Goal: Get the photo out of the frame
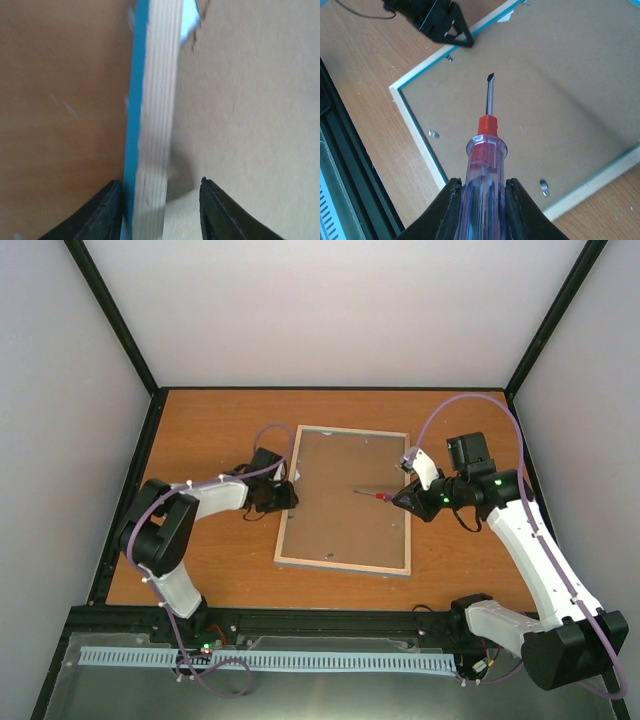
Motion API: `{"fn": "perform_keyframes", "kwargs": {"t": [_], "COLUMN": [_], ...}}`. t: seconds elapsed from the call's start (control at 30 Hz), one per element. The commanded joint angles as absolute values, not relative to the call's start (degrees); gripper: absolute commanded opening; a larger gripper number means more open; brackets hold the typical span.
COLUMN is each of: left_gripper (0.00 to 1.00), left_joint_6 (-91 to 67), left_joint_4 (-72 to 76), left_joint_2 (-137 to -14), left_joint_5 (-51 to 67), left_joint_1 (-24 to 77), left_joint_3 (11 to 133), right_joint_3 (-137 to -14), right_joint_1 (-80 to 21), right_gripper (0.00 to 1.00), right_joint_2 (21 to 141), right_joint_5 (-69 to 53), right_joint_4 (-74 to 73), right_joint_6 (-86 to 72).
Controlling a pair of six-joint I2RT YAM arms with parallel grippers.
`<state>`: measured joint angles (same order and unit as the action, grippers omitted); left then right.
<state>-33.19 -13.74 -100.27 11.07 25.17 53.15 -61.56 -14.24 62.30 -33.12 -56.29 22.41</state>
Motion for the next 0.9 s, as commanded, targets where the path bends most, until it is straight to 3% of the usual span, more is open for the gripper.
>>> {"fn": "perform_keyframes", "kwargs": {"t": [0.0, 0.17, 0.37, 0.73, 0.87], "left_gripper": [0.45, 0.49, 0.49, 0.40, 0.31], "left_joint_6": [-43.00, -40.87, -36.61, -35.41, -36.28], "left_joint_4": [-19.76, -22.24, -25.93, -26.65, -25.50], "left_joint_2": [-95.91, -91.86, -96.01, -105.15, -105.36], "left_joint_5": [13.86, 10.56, 4.92, 6.70, 6.42], "left_joint_1": [29.45, 29.54, 28.22, 28.87, 30.47], "left_joint_3": [48.97, 49.81, 56.24, 64.56, 62.71], "right_joint_3": [-62.80, -63.70, -63.53, -62.21, -62.23], "right_joint_1": [-14.06, -14.11, -14.14, -14.06, -14.09], "right_gripper": [0.03, 0.03, 0.03, 0.03, 0.03], "right_joint_2": [62.81, 63.59, 63.70, 62.92, 63.40], "right_joint_5": [-34.65, -35.28, -35.08, -34.46, -34.53], "right_joint_4": [-55.32, -55.22, -55.26, -55.11, -55.06], "right_joint_6": [21.72, 21.54, 21.45, 21.70, 21.68]}}
